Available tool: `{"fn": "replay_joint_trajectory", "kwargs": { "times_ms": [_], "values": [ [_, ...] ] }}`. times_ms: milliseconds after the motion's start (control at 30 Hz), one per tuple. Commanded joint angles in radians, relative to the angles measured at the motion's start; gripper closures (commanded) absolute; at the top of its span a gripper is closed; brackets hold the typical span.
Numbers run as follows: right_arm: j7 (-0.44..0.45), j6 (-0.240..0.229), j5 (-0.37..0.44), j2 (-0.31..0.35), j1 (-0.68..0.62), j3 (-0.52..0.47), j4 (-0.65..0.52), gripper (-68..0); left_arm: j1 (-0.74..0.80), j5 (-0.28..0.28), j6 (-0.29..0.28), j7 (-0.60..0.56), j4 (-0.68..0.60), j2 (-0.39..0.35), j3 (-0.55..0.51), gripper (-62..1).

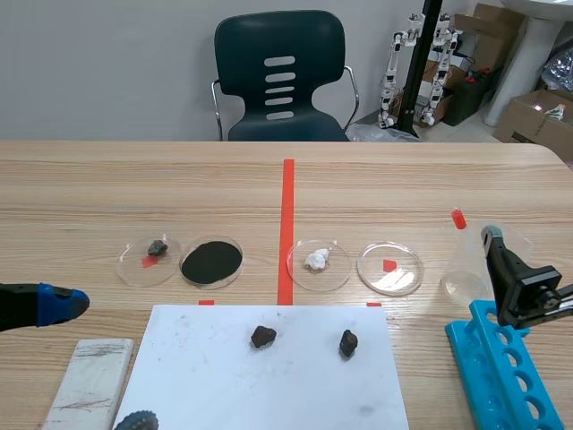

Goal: Put the dropper in the beaker

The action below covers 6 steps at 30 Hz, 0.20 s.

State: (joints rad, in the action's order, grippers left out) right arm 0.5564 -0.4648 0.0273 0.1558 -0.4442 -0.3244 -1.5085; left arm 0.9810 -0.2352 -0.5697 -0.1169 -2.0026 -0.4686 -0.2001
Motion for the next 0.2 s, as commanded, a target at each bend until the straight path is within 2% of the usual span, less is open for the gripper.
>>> {"fn": "replay_joint_trajectory", "kwargs": {
  "times_ms": [0, 167],
  "values": [
    [0.019, 0.0, 0.011, 0.01, 0.01, -0.002, -0.005, -61.1, 0.002, -0.01, 0.001, -0.014, -0.007, 0.003, -0.002, -62.3],
    [0.019, 0.0, 0.011, 0.01, 0.01, -0.002, -0.005, -61.1, 0.002, -0.01, 0.001, -0.014, -0.007, 0.003, -0.002, -62.3]
  ]
}}
